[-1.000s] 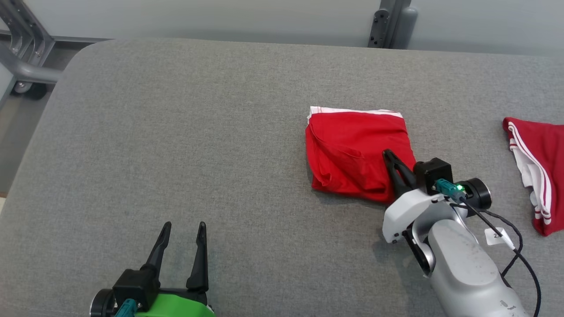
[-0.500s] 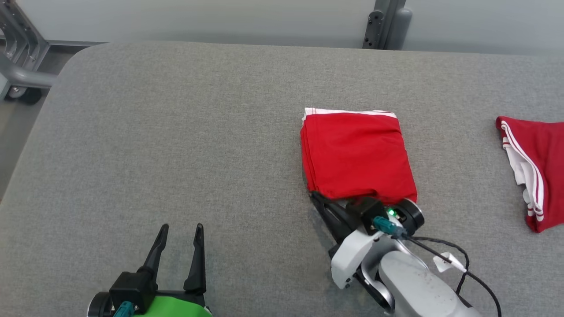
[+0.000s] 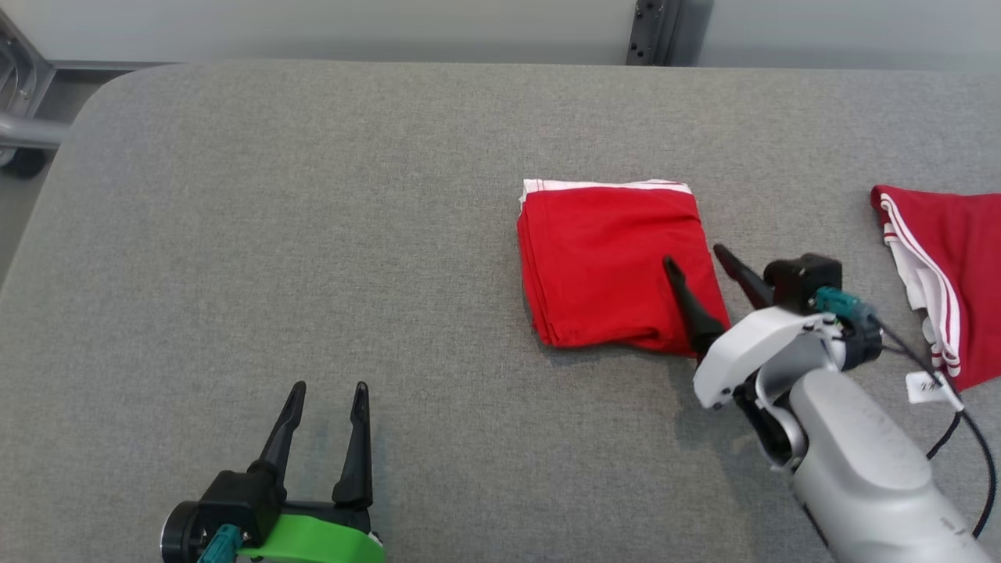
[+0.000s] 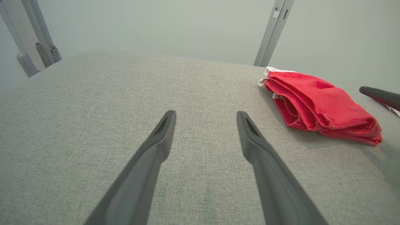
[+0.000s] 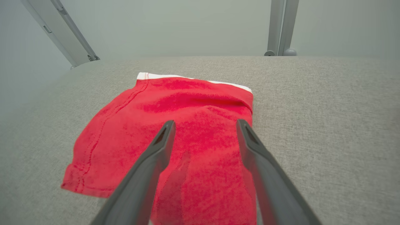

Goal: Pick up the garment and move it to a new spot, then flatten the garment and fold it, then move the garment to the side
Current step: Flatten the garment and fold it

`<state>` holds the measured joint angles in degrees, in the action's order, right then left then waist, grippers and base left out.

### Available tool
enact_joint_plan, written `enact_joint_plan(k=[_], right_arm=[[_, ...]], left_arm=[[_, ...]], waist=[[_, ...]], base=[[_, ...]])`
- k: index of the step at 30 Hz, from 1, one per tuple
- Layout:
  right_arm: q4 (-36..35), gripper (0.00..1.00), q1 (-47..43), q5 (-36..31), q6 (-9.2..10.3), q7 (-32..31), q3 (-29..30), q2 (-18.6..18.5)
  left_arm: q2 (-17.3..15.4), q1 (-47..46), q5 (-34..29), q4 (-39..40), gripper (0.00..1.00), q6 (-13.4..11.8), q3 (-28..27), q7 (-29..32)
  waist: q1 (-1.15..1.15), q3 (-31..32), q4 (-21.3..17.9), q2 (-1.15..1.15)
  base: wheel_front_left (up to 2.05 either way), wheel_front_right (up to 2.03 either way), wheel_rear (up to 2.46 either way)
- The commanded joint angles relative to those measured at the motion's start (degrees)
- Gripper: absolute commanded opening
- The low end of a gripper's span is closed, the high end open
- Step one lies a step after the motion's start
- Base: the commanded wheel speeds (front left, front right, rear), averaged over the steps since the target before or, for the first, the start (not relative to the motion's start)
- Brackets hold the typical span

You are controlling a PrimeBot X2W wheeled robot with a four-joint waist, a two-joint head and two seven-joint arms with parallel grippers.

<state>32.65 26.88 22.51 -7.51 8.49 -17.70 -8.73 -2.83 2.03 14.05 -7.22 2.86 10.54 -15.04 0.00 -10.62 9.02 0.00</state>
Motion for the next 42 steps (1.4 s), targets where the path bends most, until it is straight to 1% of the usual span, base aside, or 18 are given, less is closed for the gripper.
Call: enact_joint_plan(k=[1,2,6,16,23,33,37,39,42], right_arm=[[0.2,1.0,1.8,0.1,0.05,0.0,0.2,-1.8],[0.5,1.0,2.7,0.6,0.06,0.4,0.9,-2.2],[2.4,1.0,4.5,-0.6,0.05,2.3,2.2,-2.9],[11.0,1.0,4.5,-1.8,0.05,3.7,2.4,-0.6],[14.7,1.0,3.0,-0.8,0.05,3.3,-0.2,0.4],[18.1,1.0,0.6,0.1,0.06,3.9,-4.7,0.3],[15.7,1.0,-0.1,0.5,0.06,5.7,-4.6,0.3],[12.9,1.0,-1.3,0.1,0.06,6.4,-3.4,-0.6],[5.7,1.0,-5.7,-1.6,0.06,6.7,0.7,-1.8]], left_arm=[[-0.1,-1.0,0.3,0.0,1.0,0.2,0.0,-0.2],[-0.1,-1.1,0.5,0.0,1.0,0.0,-0.1,-0.2],[-0.1,-1.1,0.7,-0.2,1.0,-0.4,-0.7,-0.2],[-0.1,-1.5,0.7,-0.4,1.0,-0.4,-1.2,-0.2],[-0.1,-0.7,0.3,-0.4,1.0,-0.4,-1.4,-0.2],[-0.1,0.5,0.1,-0.7,1.0,-0.5,-2.4,-0.2],[-0.1,1.7,0.0,-0.5,1.0,-0.6,-3.4,-0.2],[-0.1,2.5,0.1,0.0,1.0,-0.8,-4.0,-0.2],[-0.1,4.1,0.1,0.7,1.0,-1.2,-4.5,-0.2]], waist=[[0.0,-1.7,1.4,0.0],[0.0,-2.0,1.7,0.0],[0.0,-2.5,2.2,0.0],[0.0,-1.6,1.0,0.0],[0.0,-0.9,-0.3,0.0],[0.0,0.7,-2.1,0.0],[0.0,2.9,-3.1,0.0],[0.0,4.2,-3.5,0.0],[0.0,6.4,-3.9,0.0]], base=[[0.0,0.0,0.0],[0.0,0.0,0.0],[0.0,0.0,0.0],[0.0,0.0,0.0],[0.0,0.0,0.0],[0.0,0.0,0.0],[0.0,0.0,0.0],[0.0,0.0,0.0],[0.0,0.0,0.0]])
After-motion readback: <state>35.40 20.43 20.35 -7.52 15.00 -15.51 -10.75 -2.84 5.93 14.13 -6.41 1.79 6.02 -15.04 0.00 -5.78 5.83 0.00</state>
